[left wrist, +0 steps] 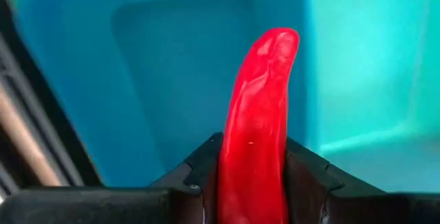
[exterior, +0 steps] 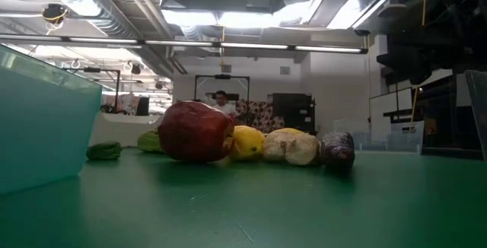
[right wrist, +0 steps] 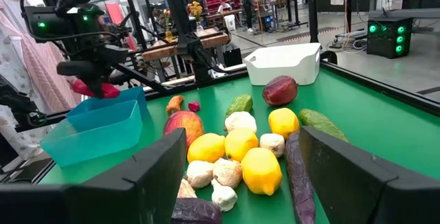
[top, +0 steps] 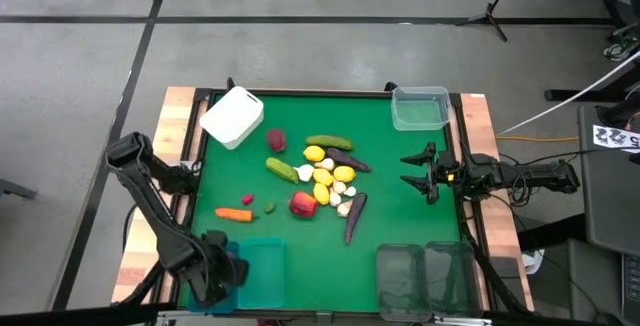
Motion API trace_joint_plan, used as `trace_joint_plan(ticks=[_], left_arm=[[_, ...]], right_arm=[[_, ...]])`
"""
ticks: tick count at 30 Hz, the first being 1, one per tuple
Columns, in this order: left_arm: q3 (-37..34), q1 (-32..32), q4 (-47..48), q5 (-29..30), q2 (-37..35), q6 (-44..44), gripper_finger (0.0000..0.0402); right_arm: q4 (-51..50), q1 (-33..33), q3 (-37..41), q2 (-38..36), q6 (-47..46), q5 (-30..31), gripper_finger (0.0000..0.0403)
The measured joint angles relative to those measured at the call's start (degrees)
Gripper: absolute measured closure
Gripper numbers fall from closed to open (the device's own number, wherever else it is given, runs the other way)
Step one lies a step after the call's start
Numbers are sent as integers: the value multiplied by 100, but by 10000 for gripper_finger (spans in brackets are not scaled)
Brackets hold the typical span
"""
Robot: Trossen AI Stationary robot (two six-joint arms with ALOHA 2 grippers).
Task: Sort produce into baskets
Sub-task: Put the big red pepper into the dark blue bin
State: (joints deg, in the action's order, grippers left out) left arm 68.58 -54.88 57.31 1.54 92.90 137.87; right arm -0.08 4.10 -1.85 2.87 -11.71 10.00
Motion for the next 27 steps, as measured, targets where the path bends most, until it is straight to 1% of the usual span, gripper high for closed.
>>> trace_joint_plan(ticks=[5,12,17,21,24,27], left_arm=[[0,-35,482,-9,116,-14,289],[0,-32,449,12,131,-629,288],[0,-37,335,442,134,-1058,288],[0,-32,322,501,134,-1462,287],[0,-32,312,501,134,-1553,269],[0,-55,312,501,134,-1639,230]], right_arm=[[0,0,0,0,0,0,123],[0,0,0,0,-1,-6,123],[-2,0,0,0,-1,-7,123],[-2,0,0,0,-1,-7,123],[-2,0,0,0,-1,-9,123],[-2,0,0,0,-1,-9,123]])
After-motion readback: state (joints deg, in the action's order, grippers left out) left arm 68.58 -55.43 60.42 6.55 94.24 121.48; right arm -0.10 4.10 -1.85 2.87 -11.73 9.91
